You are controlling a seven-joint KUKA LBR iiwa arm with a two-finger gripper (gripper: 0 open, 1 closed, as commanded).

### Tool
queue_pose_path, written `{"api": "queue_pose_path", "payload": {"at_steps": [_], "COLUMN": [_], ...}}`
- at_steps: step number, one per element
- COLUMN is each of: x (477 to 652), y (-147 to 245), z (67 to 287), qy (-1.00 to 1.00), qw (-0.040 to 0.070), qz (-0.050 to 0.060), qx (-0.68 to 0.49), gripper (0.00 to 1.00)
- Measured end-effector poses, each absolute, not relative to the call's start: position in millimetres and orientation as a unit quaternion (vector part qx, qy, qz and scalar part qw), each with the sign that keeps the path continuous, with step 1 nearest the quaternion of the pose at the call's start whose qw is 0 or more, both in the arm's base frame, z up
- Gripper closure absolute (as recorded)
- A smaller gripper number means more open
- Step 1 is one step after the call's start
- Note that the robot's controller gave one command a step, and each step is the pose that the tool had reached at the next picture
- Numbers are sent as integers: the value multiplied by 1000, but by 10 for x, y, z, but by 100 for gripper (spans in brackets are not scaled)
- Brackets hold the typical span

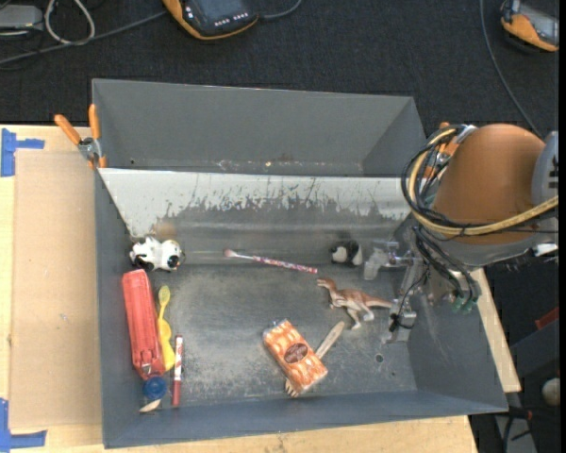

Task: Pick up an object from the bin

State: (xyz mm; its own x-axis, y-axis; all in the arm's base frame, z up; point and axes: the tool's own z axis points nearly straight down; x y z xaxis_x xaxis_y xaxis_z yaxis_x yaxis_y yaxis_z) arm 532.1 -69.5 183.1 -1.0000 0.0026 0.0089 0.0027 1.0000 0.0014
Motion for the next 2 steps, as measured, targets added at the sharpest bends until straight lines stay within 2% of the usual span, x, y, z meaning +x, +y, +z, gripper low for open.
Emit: {"api": "queue_pose_path", "payload": {"at_steps": [1,2], "x": [5338,5300], "y": [-693,-590], "z": [1872,1288], "qy": [-1000,-1000], "qw": [1,-1], "qz": [0,0], "qx": [0,15], "gripper": [0,0]}}
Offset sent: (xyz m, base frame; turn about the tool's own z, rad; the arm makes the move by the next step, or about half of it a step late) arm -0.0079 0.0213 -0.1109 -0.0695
